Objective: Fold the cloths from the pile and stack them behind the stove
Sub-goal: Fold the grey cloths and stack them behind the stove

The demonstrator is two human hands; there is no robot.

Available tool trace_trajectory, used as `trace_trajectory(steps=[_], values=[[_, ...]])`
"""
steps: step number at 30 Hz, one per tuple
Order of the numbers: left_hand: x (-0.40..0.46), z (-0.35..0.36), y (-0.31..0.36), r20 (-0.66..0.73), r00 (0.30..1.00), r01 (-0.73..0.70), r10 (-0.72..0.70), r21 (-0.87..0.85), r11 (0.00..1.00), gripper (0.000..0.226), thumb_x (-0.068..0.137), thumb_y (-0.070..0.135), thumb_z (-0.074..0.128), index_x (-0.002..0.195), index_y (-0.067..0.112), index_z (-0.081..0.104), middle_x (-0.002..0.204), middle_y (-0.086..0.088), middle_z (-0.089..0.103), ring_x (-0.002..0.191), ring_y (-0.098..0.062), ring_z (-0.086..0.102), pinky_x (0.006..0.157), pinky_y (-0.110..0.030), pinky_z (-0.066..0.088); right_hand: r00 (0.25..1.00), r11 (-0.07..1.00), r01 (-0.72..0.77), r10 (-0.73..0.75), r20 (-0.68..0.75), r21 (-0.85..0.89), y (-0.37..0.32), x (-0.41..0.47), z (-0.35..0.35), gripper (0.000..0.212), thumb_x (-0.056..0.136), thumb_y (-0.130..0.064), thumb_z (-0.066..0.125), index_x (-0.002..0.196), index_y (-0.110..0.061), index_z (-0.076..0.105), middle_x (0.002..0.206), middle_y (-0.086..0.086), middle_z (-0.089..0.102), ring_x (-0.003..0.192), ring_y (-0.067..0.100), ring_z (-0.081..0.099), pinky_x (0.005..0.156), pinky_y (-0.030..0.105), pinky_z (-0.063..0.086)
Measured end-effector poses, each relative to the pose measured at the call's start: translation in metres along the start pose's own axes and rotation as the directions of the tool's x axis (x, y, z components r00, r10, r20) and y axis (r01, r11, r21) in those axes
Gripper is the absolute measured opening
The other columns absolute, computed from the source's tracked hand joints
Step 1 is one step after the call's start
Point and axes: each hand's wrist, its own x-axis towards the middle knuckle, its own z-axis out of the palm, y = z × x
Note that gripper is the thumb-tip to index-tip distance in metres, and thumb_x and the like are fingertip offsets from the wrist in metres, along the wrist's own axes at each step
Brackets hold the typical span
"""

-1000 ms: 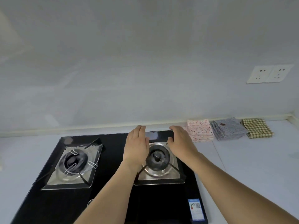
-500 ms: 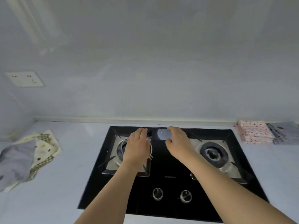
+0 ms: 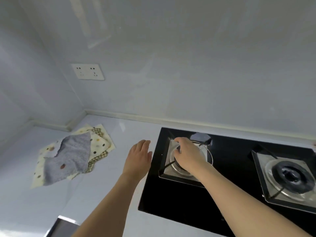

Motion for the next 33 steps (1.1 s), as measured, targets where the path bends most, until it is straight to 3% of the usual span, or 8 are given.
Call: trace_trajectory(steps=[4,12,17,22,26,29,33], values=[[-0.002,-0.018,-0.074,-0.005,0.999,0.047,-0.047,-0.036,0.998,0.043,0.101,0.027,0.041,0.142,0.014,0.04,0.143,-0.003,0.044,0.131,-0.024,0.042,0.109,-0.035,0.034,0.997,0.997,0.063,-0.061,0.036,-0.048,-0.05,0.02,0.051,0.045,0.096,-0.017,0.048,0.14,-0.015,0.042,0.144,0.003,0.042,0.133,0.019,0.039,0.11,0.031,0.03],[-0.012,-0.063,-0.255,0.103,0.986,0.136,-0.131,-0.038,0.99,0.038,0.098,0.019,0.042,0.136,0.015,0.047,0.137,0.001,0.045,0.124,-0.025,0.046,0.094,-0.037,0.04,0.98,0.995,0.088,-0.078,0.185,-0.042,-0.171,0.059,0.178,0.047,0.096,-0.015,0.04,0.143,-0.017,0.037,0.149,-0.001,0.035,0.135,0.017,0.035,0.11,0.03,0.032],[-0.029,-0.066,-0.337,0.151,0.965,0.221,-0.213,-0.037,0.975,0.041,0.095,0.016,0.045,0.136,0.016,0.048,0.137,0.002,0.045,0.125,-0.021,0.045,0.101,-0.034,0.041,0.938,0.968,0.239,-0.209,0.276,-0.079,-0.228,0.084,0.242,0.045,0.097,-0.015,0.041,0.142,-0.016,0.039,0.144,0.002,0.04,0.129,0.021,0.04,0.107,0.03,0.034],[-0.044,-0.048,-0.395,0.169,0.961,0.221,-0.218,0.002,0.975,0.03,0.084,0.013,0.055,0.114,0.015,0.053,0.118,0.002,0.051,0.109,-0.023,0.051,0.084,-0.033,0.048,0.883,0.913,0.401,-0.362,0.3,-0.078,-0.239,0.103,0.307,0.041,0.097,-0.018,0.043,0.138,-0.016,0.044,0.138,-0.001,0.042,0.124,0.019,0.042,0.104,0.027,0.034],[-0.051,-0.026,-0.433,0.105,0.992,0.068,-0.072,0.047,0.997,0.031,0.073,0.029,0.051,0.1,0.015,0.055,0.107,0.002,0.052,0.089,-0.024,0.053,0.073,-0.036,0.049,0.801,0.818,0.57,-0.534,0.272,-0.071,-0.223,0.122,0.359,0.036,0.09,-0.029,0.053,0.124,-0.015,0.054,0.121,0.0,0.05,0.112,0.019,0.048,0.099,0.032,0.041],[-0.061,-0.011,-0.452,-0.029,0.999,-0.039,0.041,0.048,0.998,0.028,0.077,0.027,0.06,0.101,0.013,0.058,0.116,0.001,0.056,0.098,-0.024,0.057,0.081,-0.035,0.049,0.772,0.771,0.632,-0.617,0.152,-0.078,-0.208,0.126,0.393,0.038,0.081,-0.035,0.059,0.115,-0.018,0.055,0.113,-0.004,0.049,0.106,0.016,0.048,0.096,0.029,0.039],[-0.072,0.007,-0.462,-0.216,0.972,-0.09,0.088,-0.001,0.996,0.022,0.075,0.011,0.055,0.097,0.009,0.058,0.12,-0.001,0.059,0.108,-0.018,0.057,0.091,-0.026,0.045,0.723,0.72,0.687,-0.69,-0.002,-0.093,-0.193,0.131,0.414,0.035,0.08,-0.028,0.062,0.113,-0.017,0.055,0.112,-0.006,0.049,0.105,0.013,0.045,0.098,0.022,0.033]])
